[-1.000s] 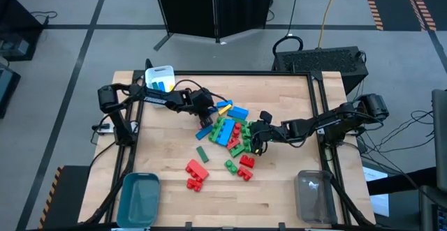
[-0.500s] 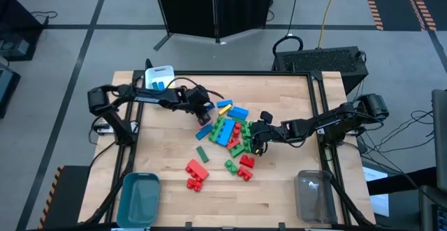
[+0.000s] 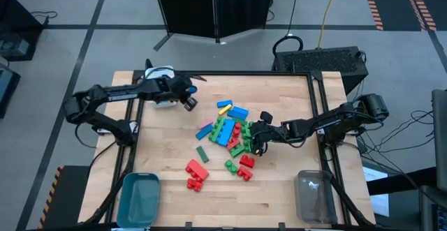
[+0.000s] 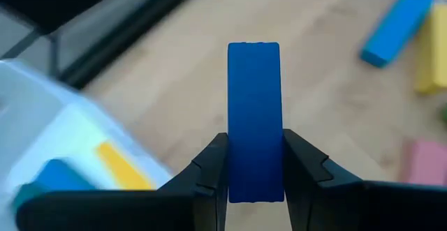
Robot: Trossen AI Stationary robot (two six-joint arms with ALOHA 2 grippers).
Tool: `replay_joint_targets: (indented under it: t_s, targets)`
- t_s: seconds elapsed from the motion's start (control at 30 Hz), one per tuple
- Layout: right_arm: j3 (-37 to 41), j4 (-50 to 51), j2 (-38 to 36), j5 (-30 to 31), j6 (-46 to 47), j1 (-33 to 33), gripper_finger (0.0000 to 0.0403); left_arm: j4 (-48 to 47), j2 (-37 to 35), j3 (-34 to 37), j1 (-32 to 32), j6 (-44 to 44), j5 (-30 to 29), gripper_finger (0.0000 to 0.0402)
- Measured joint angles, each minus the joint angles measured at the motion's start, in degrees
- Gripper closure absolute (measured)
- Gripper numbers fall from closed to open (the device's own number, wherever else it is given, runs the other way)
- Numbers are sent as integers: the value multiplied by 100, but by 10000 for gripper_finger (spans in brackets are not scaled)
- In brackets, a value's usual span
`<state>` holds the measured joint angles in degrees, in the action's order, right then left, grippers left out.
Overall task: Sort blocks by size
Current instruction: Put the dark blue block into the white bin
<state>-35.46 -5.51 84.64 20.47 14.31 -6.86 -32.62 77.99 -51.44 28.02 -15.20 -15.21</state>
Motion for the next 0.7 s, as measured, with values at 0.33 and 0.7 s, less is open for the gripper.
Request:
replay_joint_targets:
  t_s: [0.33, 0.7]
  targets:
    - [0, -11, 0, -4, 21, -5, 227, -1076, -269, 2, 890, -833, -932, 322]
    - [0, -8, 0, -120, 22, -5, 227, -1100, -237, 196, 1457, -832, -929, 307]
